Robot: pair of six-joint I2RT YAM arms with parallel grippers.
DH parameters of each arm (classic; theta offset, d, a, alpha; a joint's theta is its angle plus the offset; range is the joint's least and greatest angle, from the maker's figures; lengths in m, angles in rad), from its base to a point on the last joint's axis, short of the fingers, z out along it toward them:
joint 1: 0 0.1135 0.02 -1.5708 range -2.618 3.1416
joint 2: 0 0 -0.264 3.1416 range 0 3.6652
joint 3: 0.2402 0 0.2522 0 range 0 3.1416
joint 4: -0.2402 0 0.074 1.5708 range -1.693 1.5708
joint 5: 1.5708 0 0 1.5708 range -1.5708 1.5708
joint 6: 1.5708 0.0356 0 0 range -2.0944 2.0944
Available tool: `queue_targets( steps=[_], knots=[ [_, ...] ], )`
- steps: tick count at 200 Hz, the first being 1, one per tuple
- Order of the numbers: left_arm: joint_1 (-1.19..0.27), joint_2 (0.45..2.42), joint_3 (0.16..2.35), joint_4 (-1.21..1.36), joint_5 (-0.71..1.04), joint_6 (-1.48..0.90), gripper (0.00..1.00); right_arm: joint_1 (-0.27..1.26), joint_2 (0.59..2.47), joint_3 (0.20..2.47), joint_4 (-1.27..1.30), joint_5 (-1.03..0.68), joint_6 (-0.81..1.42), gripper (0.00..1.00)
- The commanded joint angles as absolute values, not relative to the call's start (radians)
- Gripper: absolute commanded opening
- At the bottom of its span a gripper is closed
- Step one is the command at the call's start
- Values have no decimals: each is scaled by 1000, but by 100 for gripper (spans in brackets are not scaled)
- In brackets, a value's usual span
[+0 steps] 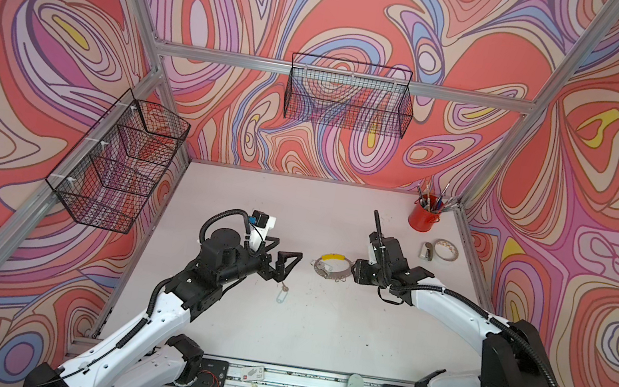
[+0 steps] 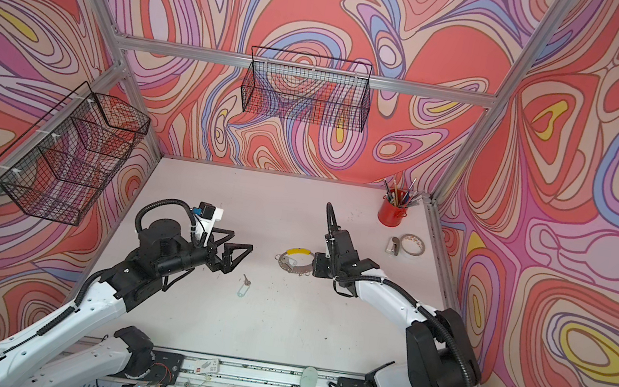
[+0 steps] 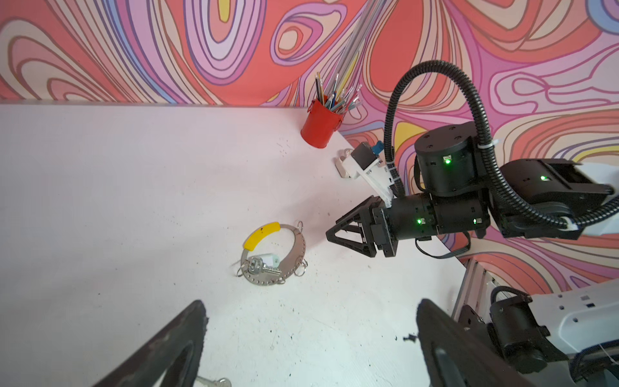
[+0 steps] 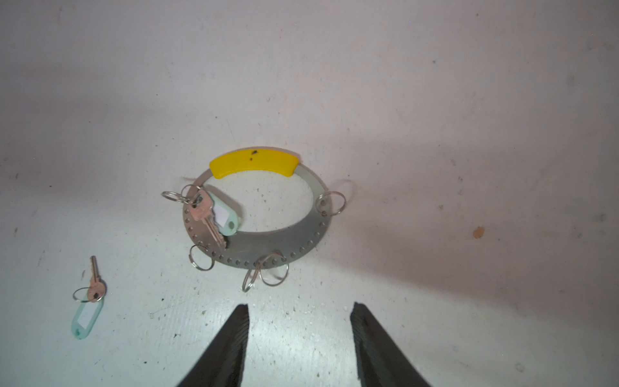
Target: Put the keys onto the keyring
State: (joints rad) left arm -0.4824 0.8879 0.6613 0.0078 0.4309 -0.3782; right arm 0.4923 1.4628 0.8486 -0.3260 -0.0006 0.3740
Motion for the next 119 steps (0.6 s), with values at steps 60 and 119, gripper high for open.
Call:
queue_targets(
  steps=[60, 119],
  knots=[
    [-476, 1101, 804, -217, 583, -357, 77, 495, 1672, 956, -286, -2, 415, 52],
    [-476, 1114, 808, -229, 595, -334, 76, 531, 1730, 944, -270, -28, 414, 41]
  ],
)
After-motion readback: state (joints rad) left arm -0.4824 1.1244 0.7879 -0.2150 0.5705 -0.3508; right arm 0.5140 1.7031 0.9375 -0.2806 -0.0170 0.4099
